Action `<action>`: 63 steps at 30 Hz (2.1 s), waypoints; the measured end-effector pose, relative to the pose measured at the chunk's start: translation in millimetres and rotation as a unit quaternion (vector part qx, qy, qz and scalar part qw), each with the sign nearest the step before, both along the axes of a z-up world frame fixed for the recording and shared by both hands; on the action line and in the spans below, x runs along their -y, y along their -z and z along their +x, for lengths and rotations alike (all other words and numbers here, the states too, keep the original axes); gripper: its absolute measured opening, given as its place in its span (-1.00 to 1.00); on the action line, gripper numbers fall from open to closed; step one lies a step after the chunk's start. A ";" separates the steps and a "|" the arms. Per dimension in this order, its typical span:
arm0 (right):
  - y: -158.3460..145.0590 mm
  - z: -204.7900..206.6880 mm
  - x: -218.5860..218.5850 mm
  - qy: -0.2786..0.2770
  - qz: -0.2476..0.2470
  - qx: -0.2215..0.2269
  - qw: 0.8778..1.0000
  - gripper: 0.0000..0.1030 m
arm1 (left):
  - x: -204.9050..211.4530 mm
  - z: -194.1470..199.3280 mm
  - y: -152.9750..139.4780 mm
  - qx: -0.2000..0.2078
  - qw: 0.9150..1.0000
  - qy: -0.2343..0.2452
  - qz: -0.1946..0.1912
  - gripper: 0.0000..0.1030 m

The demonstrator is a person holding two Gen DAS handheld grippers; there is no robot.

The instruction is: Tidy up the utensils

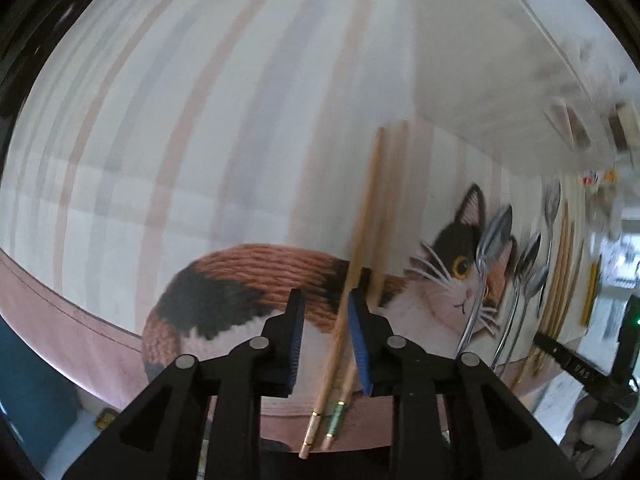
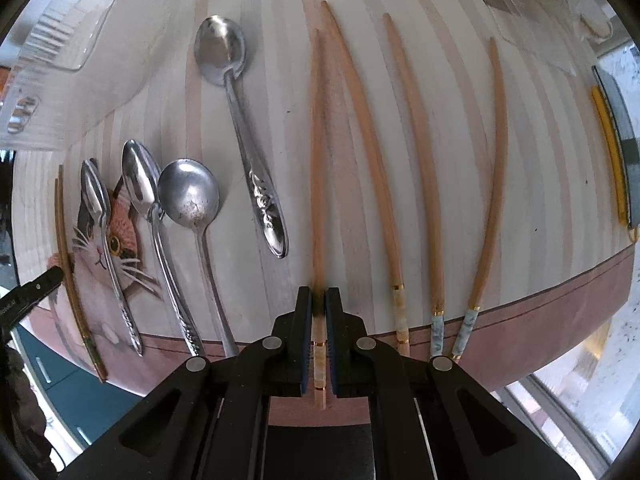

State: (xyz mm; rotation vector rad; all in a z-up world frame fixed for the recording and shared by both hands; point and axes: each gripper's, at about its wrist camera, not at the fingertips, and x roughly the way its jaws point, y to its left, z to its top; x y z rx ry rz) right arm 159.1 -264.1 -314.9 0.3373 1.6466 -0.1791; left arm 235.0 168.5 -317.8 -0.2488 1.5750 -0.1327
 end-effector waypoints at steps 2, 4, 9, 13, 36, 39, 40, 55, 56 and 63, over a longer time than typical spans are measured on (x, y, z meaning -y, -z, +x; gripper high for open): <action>-0.3 0.3 2.4 0.005 0.006 0.002 1.000 -0.86 | 0.1 0.6 -0.5 0.002 1.000 0.008 0.014 -0.61; 0.3 1.4 2.2 -0.002 0.005 0.003 1.000 -0.86 | 9.6 2.3 -1.9 0.004 0.999 0.030 0.035 -0.61; -1.1 6.9 1.2 -0.012 0.000 0.003 1.000 -0.86 | 41.1 3.6 -1.6 0.010 0.993 0.080 0.087 -0.45; -3.7 7.7 0.1 -0.015 -0.002 -0.001 1.000 -0.86 | 61.7 4.9 -1.1 0.016 0.988 0.102 0.116 -0.40; -2.2 6.1 0.9 0.002 0.009 0.004 1.000 -0.86 | 117.2 -3.4 -4.4 0.013 0.990 0.116 0.075 -0.41; -1.7 5.7 3.7 0.005 0.013 0.005 1.000 -0.86 | 124.5 -8.3 -10.1 0.018 0.990 0.122 0.071 -0.41; -1.3 5.4 4.1 0.005 0.013 0.005 1.000 -0.86 | 128.7 -9.6 -11.5 0.020 0.989 0.129 0.072 -0.40; -1.0 4.2 8.9 0.013 0.019 0.010 1.000 -0.86 | 149.6 -26.4 -1.4 0.015 0.985 0.139 0.102 -0.47; -0.9 4.2 8.8 0.012 0.019 0.010 1.000 -0.86 | 150.7 -26.5 -1.8 0.020 0.983 0.141 0.113 -0.64; -0.3 2.9 4.5 -0.013 0.003 0.011 1.000 -0.87 | 138.2 -24.5 -9.9 0.039 0.985 0.107 0.132 -0.92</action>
